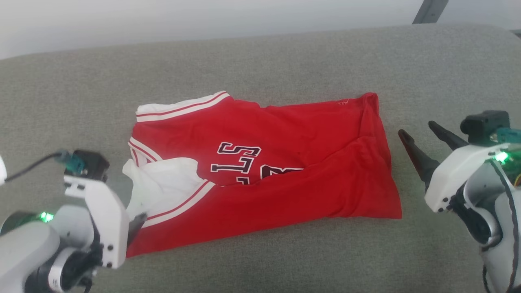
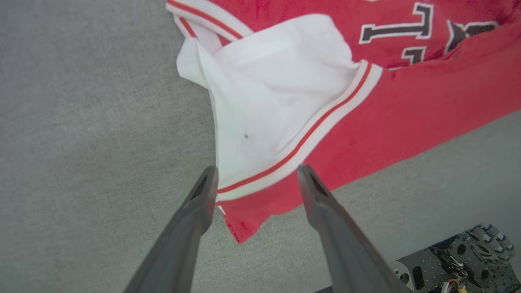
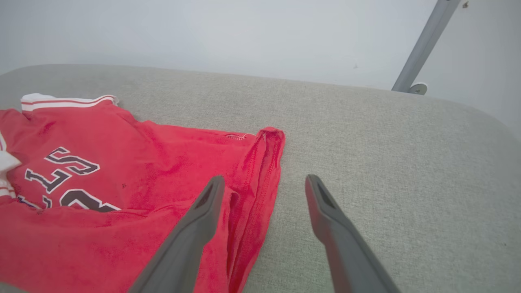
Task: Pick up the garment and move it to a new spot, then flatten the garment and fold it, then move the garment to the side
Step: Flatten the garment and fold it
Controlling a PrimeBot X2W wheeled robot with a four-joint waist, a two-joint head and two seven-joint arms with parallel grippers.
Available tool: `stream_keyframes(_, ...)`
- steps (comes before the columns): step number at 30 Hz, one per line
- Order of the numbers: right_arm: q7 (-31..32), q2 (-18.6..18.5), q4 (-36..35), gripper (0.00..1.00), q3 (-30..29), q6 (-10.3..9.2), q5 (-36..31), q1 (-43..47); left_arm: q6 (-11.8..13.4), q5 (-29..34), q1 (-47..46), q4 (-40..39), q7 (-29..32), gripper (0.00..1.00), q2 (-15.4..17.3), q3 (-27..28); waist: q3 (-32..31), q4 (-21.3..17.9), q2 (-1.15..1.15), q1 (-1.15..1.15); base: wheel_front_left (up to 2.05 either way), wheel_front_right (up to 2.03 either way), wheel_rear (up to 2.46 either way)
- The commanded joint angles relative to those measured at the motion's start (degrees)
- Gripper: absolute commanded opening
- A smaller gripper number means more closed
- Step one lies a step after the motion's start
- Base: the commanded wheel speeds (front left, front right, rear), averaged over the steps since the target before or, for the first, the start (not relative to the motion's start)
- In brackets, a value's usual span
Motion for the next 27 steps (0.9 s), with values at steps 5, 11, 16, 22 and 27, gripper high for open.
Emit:
stream_keyframes(5,0.85,4.31,-4.64,1.0,-4.77,0.01,-4.09,4.49,2.54,-1.76,3.99,-1.0,-1.71,1.0,1.13,-0.01,1.27,-0.43,0.0,0.0,0.0,0.0,0.0)
stream_keyframes(11,3.45,7.59,-9.12,1.0,-7.22,0.01,-6.2,7.59,2.0,-3.13,5.91,3.39,-2.94,1.0,0.0,-0.1,2.33,-0.87,0.0,0.0,0.0,0.0,0.0)
stream_keyframes(16,6.25,9.43,-11.25,1.0,-8.49,0.01,-7.41,9.35,-0.24,-3.79,6.08,9.36,-4.07,1.0,-2.7,-0.2,3.27,-1.34,0.0,0.0,0.0,0.0,0.0)
stream_keyframes(22,9.73,10.72,-12.17,1.0,-9.18,0.01,-7.67,10.79,-2.6,-4.03,5.9,15.24,-4.33,1.0,-6.51,-0.87,4.01,-1.6,0.0,0.0,0.0,0.0,0.0)
stream_keyframes(27,15.73,12.34,-12.25,1.0,-10.05,0.02,-7.46,11.67,-5.17,-3.6,5.28,18.12,-4.17,0.0,-9.41,-1.79,4.33,-1.38,0.0,0.0,0.0,0.0,0.0)
